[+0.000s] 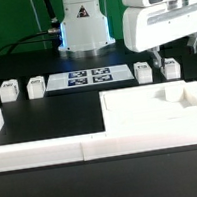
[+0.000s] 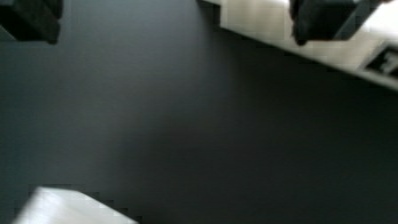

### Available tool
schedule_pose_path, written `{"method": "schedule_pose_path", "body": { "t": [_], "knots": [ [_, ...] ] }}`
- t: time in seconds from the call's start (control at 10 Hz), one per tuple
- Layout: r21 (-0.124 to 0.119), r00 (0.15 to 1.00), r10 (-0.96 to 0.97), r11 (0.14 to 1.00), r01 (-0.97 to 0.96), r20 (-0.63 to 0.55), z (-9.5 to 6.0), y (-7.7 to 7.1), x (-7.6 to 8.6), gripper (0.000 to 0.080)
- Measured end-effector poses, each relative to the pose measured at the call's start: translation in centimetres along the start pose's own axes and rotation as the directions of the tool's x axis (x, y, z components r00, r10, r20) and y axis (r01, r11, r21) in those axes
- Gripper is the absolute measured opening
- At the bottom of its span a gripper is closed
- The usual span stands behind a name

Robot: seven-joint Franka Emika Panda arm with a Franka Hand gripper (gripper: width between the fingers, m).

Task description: Assemble square table

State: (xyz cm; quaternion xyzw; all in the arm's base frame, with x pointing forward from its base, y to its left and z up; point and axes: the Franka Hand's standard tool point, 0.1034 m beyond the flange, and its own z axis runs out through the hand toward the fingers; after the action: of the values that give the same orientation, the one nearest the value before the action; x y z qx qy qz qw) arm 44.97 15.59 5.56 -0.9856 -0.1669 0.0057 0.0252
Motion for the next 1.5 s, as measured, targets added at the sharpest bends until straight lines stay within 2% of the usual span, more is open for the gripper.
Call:
{"method": "schedule_pose_path", "body": {
  "t": [0.1,0.5,0.6,0.7,0.9,1.1,1.2,1.4,1.5],
  "knots": [
    [0.000,0.998,0.062,0.998,-0.062,0.003,0.1,-1.0,-0.1,0.0649],
    [0.001,0.998,0.065,0.998,-0.065,0.007,0.5,-1.1,-0.5,0.0649],
    [-0.007,0.980,0.163,0.987,-0.163,0.112,1.0,-1.3,-2.2,0.0649],
    [-0.027,0.945,0.222,0.975,-0.222,0.242,1.3,-1.9,-3.5,0.0649],
    [-0.034,0.876,0.238,0.968,-0.247,0.420,2.5,-2.7,-4.5,0.0649],
    [-0.039,0.830,0.229,0.969,-0.244,0.508,2.7,-2.6,-4.1,0.0649],
    [-0.052,0.771,0.222,0.970,-0.239,0.597,2.6,-2.5,-4.9,0.0649],
    [-0.059,0.696,0.209,0.971,-0.233,0.687,2.9,-2.6,-5.0,0.0649],
    [-0.072,0.605,0.197,0.972,-0.225,0.771,2.9,-2.8,-5.8,0.0649]
  ]
}}
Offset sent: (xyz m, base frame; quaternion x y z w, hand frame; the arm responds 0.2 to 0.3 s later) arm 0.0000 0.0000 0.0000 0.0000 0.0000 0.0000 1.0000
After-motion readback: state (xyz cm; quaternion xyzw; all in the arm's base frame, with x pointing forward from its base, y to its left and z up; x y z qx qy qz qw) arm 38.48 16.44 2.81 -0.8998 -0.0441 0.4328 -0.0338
